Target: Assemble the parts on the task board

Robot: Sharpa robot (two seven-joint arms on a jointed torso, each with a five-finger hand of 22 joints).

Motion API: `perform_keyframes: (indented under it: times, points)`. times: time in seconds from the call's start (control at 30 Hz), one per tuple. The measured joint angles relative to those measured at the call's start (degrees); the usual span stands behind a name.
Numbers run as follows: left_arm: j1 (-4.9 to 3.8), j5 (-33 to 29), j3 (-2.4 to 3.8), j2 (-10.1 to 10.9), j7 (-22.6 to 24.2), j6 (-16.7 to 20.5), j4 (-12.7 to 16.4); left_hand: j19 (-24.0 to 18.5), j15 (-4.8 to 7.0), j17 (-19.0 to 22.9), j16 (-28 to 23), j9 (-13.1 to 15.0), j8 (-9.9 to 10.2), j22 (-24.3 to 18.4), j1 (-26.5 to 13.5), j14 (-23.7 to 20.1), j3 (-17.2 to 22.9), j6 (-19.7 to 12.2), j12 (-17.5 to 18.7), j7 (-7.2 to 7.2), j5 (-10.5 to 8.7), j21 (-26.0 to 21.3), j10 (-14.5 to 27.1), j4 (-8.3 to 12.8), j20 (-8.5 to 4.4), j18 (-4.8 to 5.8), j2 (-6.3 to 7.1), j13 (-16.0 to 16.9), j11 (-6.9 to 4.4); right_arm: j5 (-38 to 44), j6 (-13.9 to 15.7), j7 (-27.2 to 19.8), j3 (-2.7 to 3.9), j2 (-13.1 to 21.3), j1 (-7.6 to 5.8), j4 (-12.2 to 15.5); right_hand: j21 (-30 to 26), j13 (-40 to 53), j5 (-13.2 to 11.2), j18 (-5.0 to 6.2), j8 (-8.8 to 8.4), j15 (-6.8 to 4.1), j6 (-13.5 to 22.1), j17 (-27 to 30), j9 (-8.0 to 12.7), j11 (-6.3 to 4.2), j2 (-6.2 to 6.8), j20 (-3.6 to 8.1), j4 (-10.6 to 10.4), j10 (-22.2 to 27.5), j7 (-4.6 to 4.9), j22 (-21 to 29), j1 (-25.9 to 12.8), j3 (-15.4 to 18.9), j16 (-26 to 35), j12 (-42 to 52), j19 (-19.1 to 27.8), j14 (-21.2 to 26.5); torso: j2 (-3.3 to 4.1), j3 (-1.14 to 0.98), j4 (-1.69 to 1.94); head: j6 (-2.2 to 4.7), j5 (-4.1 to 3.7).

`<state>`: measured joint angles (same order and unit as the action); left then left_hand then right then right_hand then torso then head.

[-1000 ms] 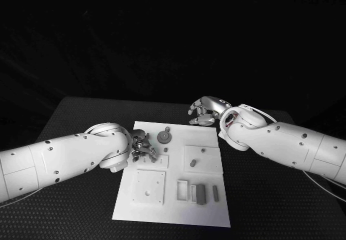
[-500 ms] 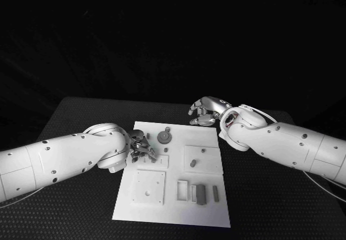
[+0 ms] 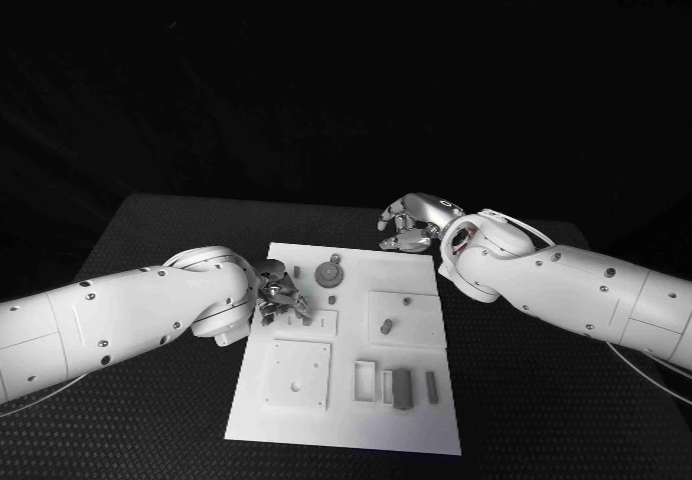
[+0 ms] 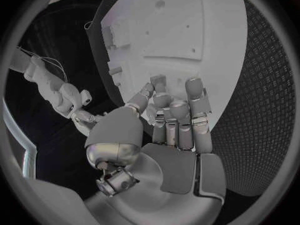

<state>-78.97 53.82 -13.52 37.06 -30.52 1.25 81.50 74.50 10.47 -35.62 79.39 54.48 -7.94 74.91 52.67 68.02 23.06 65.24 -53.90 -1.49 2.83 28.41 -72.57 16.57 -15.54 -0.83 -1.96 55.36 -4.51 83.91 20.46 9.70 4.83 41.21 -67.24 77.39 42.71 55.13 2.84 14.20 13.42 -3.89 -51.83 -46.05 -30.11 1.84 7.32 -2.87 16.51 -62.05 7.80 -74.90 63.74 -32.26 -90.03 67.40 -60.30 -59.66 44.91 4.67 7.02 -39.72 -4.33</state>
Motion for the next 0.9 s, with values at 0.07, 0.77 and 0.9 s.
perform_keyframes:
  times: [0.07, 0.77, 0.9]
  points:
    - [0.00, -0.11, 0.04, 0.08, 0.03, 0.00, 0.02, -0.08, -0.06, 0.03, 0.00, -0.18, 0.15, 0.00, 0.19, -0.05, 0.00, -0.01, 0.00, 0.00, 0.00, 0.00, 0.00, 0.00, 0.08, 0.00, -0.10, 0.00, 0.00, 0.00, 0.00, 0.00, 0.00, 0.01, 0.01, -0.01, 0.00, 0.00, 0.00, 0.00, 0.00, 0.00, 0.06, 0.00, 0.00, 0.00, 0.00, 0.00, 0.00, 0.00, 0.06, 0.00, 0.00, 0.00, 0.00, 0.00, 0.00, 0.00, 0.01, 0.00, 0.00, 0.00, 0.00]
    - [0.11, -0.60, 0.15, 0.63, 0.28, 0.11, 0.32, -0.08, -0.10, 0.16, 0.00, -1.00, 0.47, 0.04, 0.14, -0.05, -0.35, -0.36, 0.00, -0.26, 0.00, -0.21, 0.20, -0.17, 0.09, 0.00, 0.40, -0.05, 0.20, -0.03, 0.00, -0.01, 0.00, 0.05, 0.11, -0.21, 0.00, -0.04, 0.00, 0.00, 0.00, 0.05, 0.12, 0.00, 0.00, 0.00, 0.00, 0.00, 0.00, 0.00, 0.09, -0.04, 0.00, 0.00, 0.00, 0.00, 0.00, 0.05, 0.02, -0.02, -0.02, 0.05, -0.01]
    - [0.14, -0.82, 0.17, 0.65, 0.28, 0.17, 0.26, -0.08, -0.18, 0.21, 0.00, -1.17, 0.47, 0.03, -0.58, 0.02, -0.55, -0.19, 0.00, -0.43, 0.00, -0.21, 0.20, -0.23, 0.10, 0.00, 1.13, -0.11, 0.21, -0.04, 0.00, -0.01, 0.00, 0.03, 0.17, -0.24, 0.00, -0.04, 0.00, -0.01, 0.00, 0.10, 0.11, -0.01, 0.00, 0.00, 0.00, 0.00, 0.00, 0.00, 0.08, -0.03, 0.00, 0.00, 0.00, 0.00, 0.00, 0.09, 0.02, -0.02, -0.02, 0.05, -0.01]
